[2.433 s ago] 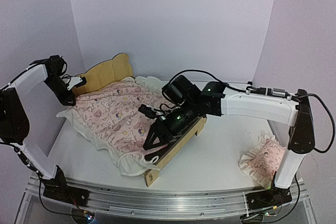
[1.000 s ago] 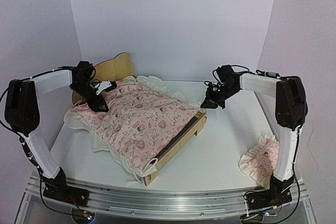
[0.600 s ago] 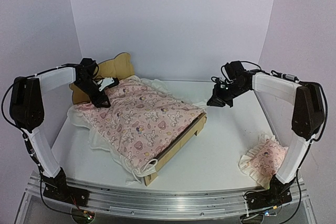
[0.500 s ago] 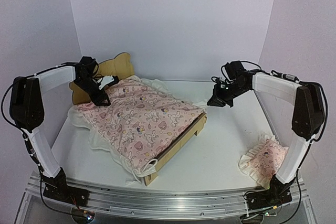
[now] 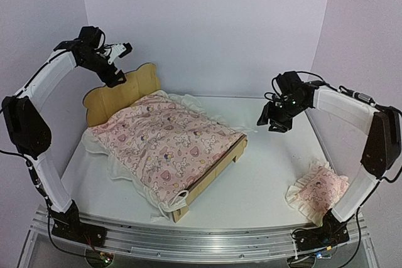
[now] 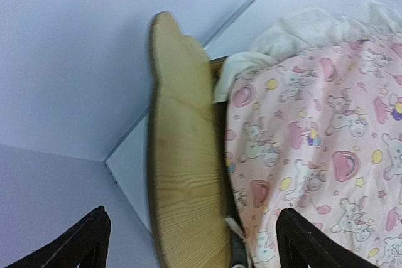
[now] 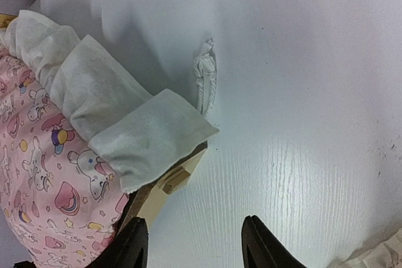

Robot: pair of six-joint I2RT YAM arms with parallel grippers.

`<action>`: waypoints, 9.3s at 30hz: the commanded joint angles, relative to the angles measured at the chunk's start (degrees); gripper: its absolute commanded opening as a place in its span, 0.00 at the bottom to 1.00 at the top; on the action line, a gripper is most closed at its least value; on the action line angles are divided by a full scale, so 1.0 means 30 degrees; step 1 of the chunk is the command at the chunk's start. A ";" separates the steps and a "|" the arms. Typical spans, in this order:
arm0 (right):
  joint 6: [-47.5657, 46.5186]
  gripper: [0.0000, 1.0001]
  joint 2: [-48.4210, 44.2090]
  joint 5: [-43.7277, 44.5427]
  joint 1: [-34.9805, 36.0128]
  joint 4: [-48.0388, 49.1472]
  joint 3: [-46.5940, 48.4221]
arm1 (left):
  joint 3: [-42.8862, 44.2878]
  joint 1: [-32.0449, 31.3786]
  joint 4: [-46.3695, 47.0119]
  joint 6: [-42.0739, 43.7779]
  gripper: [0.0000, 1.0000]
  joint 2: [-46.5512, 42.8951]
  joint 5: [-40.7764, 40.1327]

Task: Set up the pet bed

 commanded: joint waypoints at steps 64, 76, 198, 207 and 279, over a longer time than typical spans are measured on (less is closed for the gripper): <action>-0.1540 0.43 -0.1902 -0.4092 0.3339 0.1459 -0.1983 | -0.2192 -0.4071 -0.3219 0.0052 0.77 -0.5774 0.8154; 0.0875 0.39 -0.5479 -0.4277 0.7228 0.1665 -0.6738 | -0.8417 -1.4300 0.2518 0.2078 0.76 -0.1960 0.6011; -0.1993 0.39 0.3719 -0.0851 1.1095 -0.2394 0.2132 | -1.5246 -1.1394 0.5976 0.4037 0.00 -0.6362 0.2925; -0.2070 0.31 0.1410 0.0167 1.1094 -0.2489 0.1797 | -1.4408 -1.1373 0.5756 0.2095 0.00 -0.5575 0.4060; -0.2053 0.31 0.2779 -0.1200 1.1581 -0.3749 0.4295 | -1.5398 -1.0538 0.4712 0.2381 0.10 -0.5499 0.5970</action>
